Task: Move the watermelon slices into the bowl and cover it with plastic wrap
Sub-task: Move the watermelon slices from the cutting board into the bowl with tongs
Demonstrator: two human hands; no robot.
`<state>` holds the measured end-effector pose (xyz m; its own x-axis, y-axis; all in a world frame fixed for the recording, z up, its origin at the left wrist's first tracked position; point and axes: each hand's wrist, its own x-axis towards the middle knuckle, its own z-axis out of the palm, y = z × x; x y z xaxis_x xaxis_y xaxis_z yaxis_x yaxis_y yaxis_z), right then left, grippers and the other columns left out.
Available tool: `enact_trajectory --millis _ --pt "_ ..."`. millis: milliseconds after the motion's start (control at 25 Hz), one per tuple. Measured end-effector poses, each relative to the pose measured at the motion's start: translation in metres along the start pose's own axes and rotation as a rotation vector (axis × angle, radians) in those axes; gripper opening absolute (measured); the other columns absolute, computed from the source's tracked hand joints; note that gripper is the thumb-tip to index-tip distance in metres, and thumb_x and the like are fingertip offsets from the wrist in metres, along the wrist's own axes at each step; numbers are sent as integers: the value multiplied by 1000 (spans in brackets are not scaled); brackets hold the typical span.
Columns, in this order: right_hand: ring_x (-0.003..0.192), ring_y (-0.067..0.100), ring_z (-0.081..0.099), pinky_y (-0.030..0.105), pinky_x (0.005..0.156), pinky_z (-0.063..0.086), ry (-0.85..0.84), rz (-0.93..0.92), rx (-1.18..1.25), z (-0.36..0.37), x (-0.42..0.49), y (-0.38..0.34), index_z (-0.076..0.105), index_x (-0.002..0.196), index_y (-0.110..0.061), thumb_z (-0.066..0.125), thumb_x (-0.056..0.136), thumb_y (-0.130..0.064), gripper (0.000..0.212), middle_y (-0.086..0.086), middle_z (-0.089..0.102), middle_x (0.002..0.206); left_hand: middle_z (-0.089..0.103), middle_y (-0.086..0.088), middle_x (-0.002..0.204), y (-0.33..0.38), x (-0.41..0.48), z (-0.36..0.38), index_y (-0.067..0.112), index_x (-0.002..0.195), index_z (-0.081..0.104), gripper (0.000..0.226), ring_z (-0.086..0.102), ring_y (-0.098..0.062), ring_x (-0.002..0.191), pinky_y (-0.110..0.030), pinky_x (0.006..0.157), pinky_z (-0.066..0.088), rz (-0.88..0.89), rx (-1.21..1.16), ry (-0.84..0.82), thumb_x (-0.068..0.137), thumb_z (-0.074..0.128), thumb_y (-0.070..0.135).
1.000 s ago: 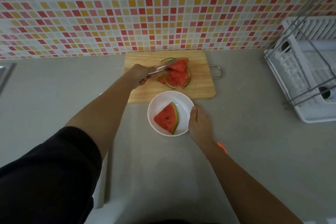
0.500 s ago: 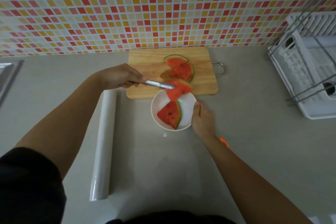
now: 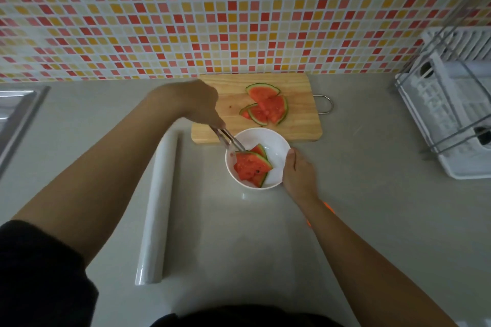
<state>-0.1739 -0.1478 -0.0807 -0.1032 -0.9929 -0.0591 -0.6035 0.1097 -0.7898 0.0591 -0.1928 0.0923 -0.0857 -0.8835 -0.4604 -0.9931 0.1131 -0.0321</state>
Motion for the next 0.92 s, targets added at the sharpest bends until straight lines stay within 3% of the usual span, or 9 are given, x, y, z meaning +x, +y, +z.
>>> enact_trajectory --millis 80,160,240,320,440,560,680,840,920 --pt "82 36 58 29 63 28 -3 -2 2 0 0 0 59 89 -7 29 97 -28 38 20 66 89 54 0 56 -9 0 -11 14 56 58 51 45 -15 51 -26 50 32 -20 -120 104 81 58 58" --pt "80 32 57 28 63 28 -10 -1 9 0 -1 0 59 90 -9 29 97 -29 38 17 66 88 62 0 65 -11 10 -5 15 67 68 43 49 -12 55 -23 51 33 -63 -474 154 83 59 54" --pt "74 27 53 28 64 30 -29 12 18 0 -1 1 59 89 -12 28 97 -31 37 11 64 82 59 -2 67 -4 25 18 6 82 72 41 41 -12 51 -21 49 32 -158 -839 112 86 60 45" --pt "71 22 51 28 64 31 -40 32 21 0 -1 1 58 87 -16 27 97 -34 37 2 58 76 53 -3 64 7 39 40 -2 91 71 44 33 -12 47 -22 47 28 -236 -1023 32 87 62 41" --pt "69 19 48 28 65 32 -37 49 18 0 0 3 59 89 -15 27 96 -34 37 5 60 78 58 -2 62 23 56 54 2 82 72 42 40 -13 48 -23 48 34 -272 -1003 80 84 64 43" --pt "66 21 48 28 62 30 -26 31 -1 1 0 3 58 86 -13 28 96 -33 38 11 64 78 62 -5 65 43 66 52 4 67 68 44 53 -17 58 -28 56 43 -254 -817 205 82 62 45" --pt "66 23 51 29 61 32 -33 15 -12 0 0 3 58 87 -12 28 97 -32 38 11 64 77 47 -4 56 62 73 49 7 53 46 48 47 -20 57 -30 48 33 -255 -653 267 84 60 41" --pt "65 22 50 29 61 32 -39 11 1 -1 0 3 57 87 -14 27 97 -32 36 1 56 70 59 -7 69 63 83 57 3 68 59 41 48 -19 57 -29 58 40 -335 -857 240 83 63 40" --pt "65 21 49 28 62 32 -38 4 4 -1 0 3 57 89 -14 28 97 -32 35 -2 54 70 62 -8 75 58 83 64 5 67 61 35 43 -15 50 -27 52 38 -379 -1084 222 81 68 36"
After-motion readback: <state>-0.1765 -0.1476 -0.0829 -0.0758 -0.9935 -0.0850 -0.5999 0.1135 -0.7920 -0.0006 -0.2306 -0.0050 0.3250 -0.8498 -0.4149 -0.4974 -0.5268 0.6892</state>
